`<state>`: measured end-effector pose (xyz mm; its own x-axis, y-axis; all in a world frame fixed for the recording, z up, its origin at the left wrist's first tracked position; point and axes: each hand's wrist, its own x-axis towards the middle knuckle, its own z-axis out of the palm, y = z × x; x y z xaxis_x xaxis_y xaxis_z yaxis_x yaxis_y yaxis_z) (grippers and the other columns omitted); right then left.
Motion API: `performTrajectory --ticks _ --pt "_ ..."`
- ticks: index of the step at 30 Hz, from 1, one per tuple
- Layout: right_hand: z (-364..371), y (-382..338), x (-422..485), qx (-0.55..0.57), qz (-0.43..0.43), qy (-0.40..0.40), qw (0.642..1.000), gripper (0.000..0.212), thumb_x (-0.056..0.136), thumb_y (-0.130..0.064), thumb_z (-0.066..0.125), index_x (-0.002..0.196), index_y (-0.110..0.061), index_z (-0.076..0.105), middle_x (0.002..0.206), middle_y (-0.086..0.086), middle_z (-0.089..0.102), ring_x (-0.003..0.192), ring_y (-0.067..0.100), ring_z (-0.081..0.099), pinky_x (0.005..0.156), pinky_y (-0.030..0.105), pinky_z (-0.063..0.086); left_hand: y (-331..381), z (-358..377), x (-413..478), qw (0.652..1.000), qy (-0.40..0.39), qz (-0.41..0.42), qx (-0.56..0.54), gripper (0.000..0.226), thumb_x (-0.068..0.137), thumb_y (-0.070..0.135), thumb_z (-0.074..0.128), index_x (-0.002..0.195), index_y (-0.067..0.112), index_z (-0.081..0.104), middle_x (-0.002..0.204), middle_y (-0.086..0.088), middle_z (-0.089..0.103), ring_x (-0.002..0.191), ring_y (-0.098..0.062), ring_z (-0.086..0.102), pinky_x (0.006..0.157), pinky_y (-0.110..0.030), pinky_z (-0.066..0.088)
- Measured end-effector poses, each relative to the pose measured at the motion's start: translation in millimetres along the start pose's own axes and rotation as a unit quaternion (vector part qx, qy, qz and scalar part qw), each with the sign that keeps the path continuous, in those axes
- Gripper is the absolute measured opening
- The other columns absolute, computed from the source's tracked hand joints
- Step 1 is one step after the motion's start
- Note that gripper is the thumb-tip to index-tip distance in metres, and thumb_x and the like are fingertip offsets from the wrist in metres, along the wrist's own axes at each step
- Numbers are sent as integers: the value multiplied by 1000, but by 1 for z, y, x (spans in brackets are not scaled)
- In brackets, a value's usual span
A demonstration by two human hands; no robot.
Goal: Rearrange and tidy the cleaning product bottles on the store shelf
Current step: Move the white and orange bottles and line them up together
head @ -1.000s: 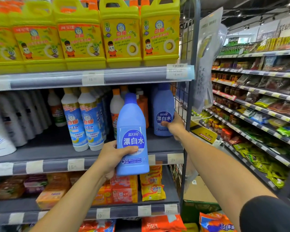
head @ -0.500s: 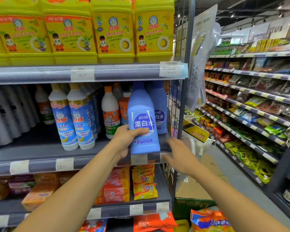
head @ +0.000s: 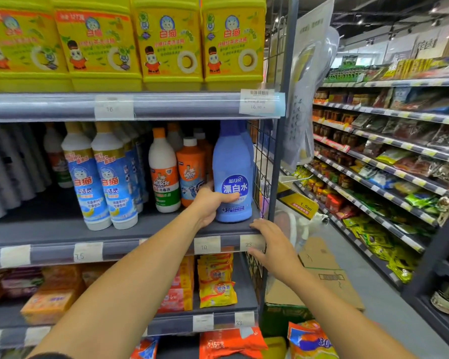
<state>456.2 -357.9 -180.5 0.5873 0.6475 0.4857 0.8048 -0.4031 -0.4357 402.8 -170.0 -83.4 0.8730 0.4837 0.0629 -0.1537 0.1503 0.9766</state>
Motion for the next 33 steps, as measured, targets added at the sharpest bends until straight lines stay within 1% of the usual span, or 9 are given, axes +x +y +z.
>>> performTrajectory --ticks 5,11,18,22,24,26,29,31,33 --pt "-1 -1 0 8 0 4 1000 62 75 -30 79 130 -24 50 137 -5 48 130 11 40 107 25 31 0 -5 9 994 16 10 106 60 60 0 88 112 16 62 105 -4 72 100 -21 68 86 -38 56" --pt "-3 -3 1 14 -1 -1 1000 62 76 -31 78 130 -25 49 136 -6 48 128 9 41 108 29 36 -6 0 11 988 47 47 138 61 56 4 91 108 17 63 103 -4 73 97 -20 70 83 -38 58" --pt "-1 -4 1 15 -3 12 1000 58 74 -30 79 124 -27 50 130 -8 51 122 9 44 98 20 32 -6 5 2 978 68 58 190 55 64 12 89 109 22 60 109 -3 71 97 -14 66 78 -29 55" --pt "2 -1 1 16 -11 16 1000 58 72 -27 80 122 -27 51 129 -6 52 121 11 46 98 20 32 -5 3 -15 957 121 39 260 59 70 17 86 121 10 58 110 0 67 98 -16 64 80 -29 54" --pt "3 0 1 16 -13 20 1000 57 72 -27 80 121 -27 51 128 -6 53 120 11 46 97 21 33 -5 -7 -28 956 132 28 260 54 73 16 84 121 12 59 110 1 63 98 -14 62 80 -26 51" --pt "6 0 1 15 -14 29 999 56 72 -27 80 120 -28 51 127 -6 53 119 11 46 96 22 34 -2 -23 -43 953 158 44 253 36 75 16 82 106 20 64 105 2 67 93 -11 64 77 -24 50" --pt "9 -2 1 19 0 38 999 56 72 -24 81 120 -27 52 129 -4 54 122 14 46 98 27 38 8 -50 -64 923 274 120 242 25 75 20 80 89 28 61 92 6 68 86 -9 66 76 -25 53" --pt "10 -4 1 17 12 40 999 56 72 -23 81 121 -25 53 131 -2 53 124 16 46 99 30 40 17 -66 -68 891 331 167 263 32 76 24 80 99 25 58 99 6 64 89 -9 63 81 -26 51" --pt "10 -5 2 15 18 37 999 56 72 -22 81 121 -23 54 131 -1 54 124 17 46 100 31 39 23 -80 -62 883 335 161 285 58 72 28 83 119 18 52 115 3 59 100 -12 58 87 -27 48"
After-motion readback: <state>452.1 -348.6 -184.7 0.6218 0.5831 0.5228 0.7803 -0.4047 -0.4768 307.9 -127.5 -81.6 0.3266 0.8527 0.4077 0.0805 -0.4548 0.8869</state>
